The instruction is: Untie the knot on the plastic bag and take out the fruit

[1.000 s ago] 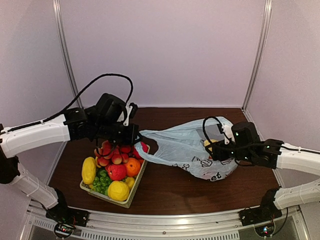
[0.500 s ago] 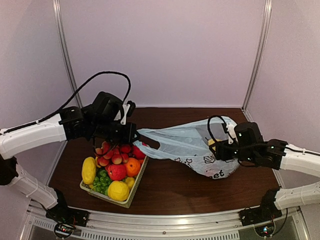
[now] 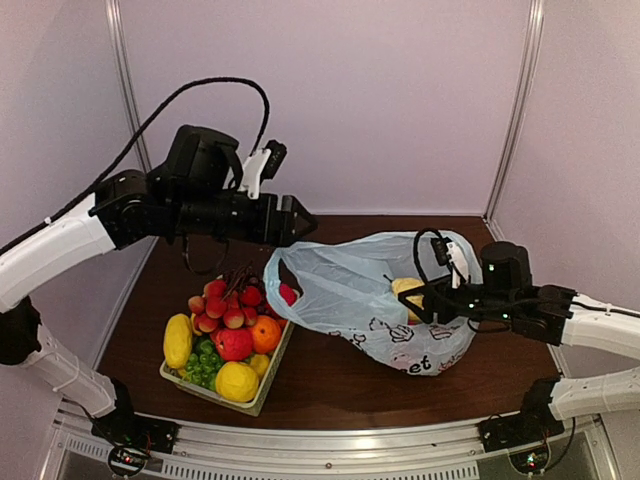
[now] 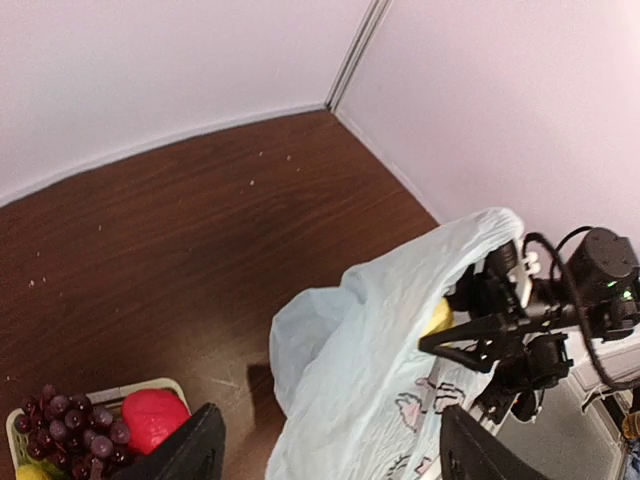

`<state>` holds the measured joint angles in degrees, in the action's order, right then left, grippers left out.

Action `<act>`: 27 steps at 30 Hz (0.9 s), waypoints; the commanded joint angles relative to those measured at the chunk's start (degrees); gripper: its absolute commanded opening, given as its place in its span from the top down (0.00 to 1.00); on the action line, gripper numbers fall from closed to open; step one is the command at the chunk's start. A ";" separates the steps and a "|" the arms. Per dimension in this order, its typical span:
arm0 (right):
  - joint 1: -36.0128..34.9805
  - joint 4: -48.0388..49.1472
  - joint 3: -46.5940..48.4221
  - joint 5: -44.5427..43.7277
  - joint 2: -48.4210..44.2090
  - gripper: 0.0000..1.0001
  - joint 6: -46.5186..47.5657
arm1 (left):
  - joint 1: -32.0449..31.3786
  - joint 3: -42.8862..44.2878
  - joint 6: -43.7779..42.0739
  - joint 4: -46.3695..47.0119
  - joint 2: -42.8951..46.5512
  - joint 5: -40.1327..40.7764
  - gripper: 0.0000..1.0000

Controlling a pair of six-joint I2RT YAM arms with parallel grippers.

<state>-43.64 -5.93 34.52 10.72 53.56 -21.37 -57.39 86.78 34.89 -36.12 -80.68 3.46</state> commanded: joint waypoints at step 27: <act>-0.26 17.25 -6.42 5.45 -1.33 0.35 -4.07 | -7.66 -1.25 10.89 28.72 -19.01 -24.52 0.53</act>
<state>-43.64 7.42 29.98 14.87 54.61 -24.23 -68.12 87.74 39.27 -16.12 -99.07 -16.40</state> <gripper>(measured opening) 0.702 0.471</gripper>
